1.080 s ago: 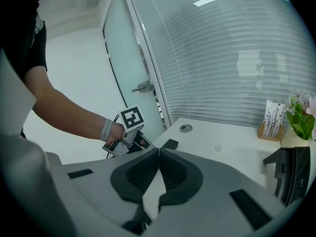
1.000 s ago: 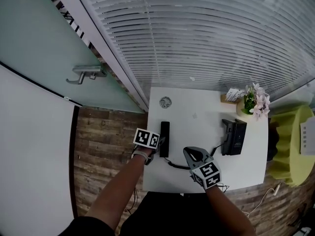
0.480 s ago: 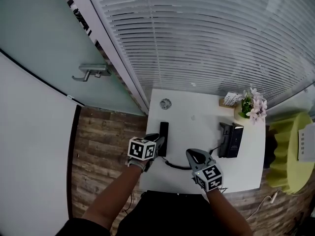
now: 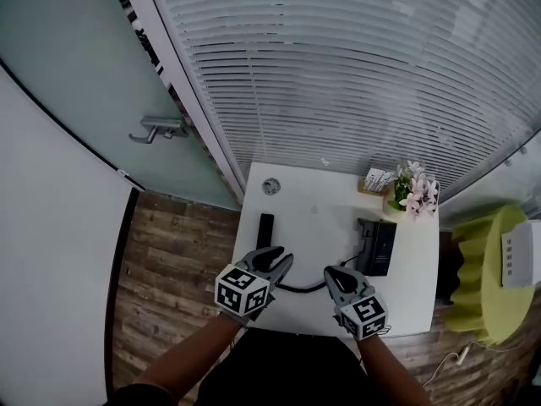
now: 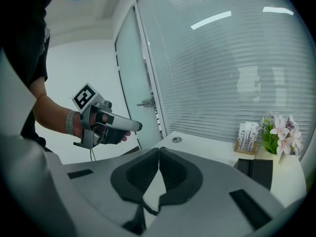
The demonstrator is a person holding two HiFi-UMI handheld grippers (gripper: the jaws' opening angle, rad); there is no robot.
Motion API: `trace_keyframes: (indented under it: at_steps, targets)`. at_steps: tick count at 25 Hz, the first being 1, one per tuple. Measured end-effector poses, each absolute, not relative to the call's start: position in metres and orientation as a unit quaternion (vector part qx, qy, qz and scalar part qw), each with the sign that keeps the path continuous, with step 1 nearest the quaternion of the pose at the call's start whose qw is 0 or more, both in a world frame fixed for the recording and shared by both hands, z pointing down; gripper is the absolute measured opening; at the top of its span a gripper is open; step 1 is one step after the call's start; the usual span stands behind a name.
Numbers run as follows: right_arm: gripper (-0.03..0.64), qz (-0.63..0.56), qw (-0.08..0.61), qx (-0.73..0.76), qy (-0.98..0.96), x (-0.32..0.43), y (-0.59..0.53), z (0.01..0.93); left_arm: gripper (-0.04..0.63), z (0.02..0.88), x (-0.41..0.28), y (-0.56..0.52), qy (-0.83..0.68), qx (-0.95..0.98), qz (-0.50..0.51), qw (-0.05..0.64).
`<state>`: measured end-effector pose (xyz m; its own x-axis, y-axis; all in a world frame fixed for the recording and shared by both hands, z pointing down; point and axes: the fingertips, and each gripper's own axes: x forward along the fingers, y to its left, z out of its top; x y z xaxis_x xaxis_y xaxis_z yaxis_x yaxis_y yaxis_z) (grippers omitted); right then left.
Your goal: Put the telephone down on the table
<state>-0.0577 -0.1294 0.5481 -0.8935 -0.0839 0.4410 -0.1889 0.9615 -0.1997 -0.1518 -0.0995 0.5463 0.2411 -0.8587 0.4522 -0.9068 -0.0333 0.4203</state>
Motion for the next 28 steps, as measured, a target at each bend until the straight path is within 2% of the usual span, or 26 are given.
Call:
trace_keyframes:
  at_steps: [6,13,21,28]
  targets:
    - [0.023,0.102,0.187,0.050,-0.976,-0.019,-0.131,0.511,0.118,0.491,-0.084,-0.100,-0.591,0.769,0.055,0.239]
    - [0.023,0.076,0.123,0.027,-0.989,0.005,-0.123,0.441,0.051,0.438,-0.045,-0.099,-0.595,0.784,0.053,0.169]
    - [0.023,0.071,0.063,0.006,-0.996,0.016,-0.125,0.378,0.025,0.397,-0.026,-0.101,-0.601,0.787,0.041,0.130]
    - [0.023,0.057,0.059,-0.003,-0.997,0.017,-0.117,0.373,0.009,0.392,-0.021,-0.099,-0.608,0.786,0.043,0.105]
